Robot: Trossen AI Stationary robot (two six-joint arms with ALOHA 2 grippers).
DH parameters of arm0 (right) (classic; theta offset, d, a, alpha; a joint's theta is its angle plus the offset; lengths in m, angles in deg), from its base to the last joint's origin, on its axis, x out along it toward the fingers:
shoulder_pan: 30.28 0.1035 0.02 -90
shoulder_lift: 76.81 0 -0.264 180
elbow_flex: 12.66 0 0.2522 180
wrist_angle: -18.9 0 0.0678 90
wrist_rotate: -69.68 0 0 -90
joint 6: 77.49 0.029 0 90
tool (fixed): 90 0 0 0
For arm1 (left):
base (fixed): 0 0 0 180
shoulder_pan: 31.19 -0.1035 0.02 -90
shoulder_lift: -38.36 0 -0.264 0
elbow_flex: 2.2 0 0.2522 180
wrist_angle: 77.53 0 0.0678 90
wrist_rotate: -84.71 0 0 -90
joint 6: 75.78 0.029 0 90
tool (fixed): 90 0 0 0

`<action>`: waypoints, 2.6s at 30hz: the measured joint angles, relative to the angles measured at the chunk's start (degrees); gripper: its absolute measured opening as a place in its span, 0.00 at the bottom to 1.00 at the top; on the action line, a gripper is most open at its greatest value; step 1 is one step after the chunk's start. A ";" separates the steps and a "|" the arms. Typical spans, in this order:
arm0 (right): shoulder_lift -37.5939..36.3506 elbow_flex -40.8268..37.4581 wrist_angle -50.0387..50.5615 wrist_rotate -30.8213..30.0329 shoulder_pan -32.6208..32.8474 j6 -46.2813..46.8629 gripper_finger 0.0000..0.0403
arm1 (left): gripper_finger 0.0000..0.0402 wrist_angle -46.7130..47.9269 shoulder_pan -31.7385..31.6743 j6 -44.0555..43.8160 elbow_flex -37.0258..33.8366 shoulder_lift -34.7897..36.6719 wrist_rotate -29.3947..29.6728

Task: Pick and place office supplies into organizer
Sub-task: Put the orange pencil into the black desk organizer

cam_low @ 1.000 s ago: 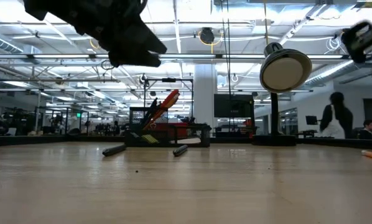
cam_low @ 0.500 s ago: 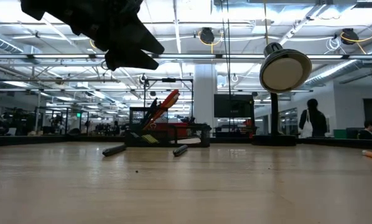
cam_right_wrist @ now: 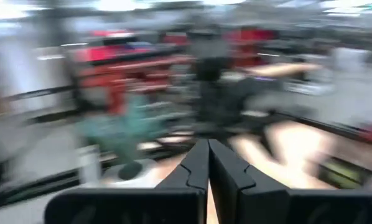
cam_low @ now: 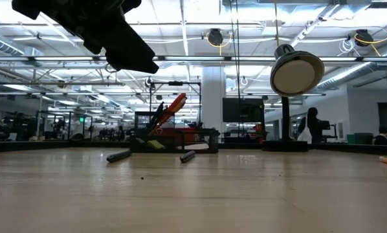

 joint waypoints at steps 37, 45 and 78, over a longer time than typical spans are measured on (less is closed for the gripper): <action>24.28 10.99 31.81 -9.94 0.65 56.93 0.00 | 0.64 -11.54 -0.25 9.95 0.02 0.02 -0.68; 24.68 11.28 30.00 -19.85 0.61 53.19 0.00 | 0.64 -11.13 -0.28 9.33 0.02 0.02 -0.50; 17.68 11.17 19.88 -22.01 -3.34 2.00 0.00 | 0.64 -10.18 0.33 7.65 0.02 0.02 -1.74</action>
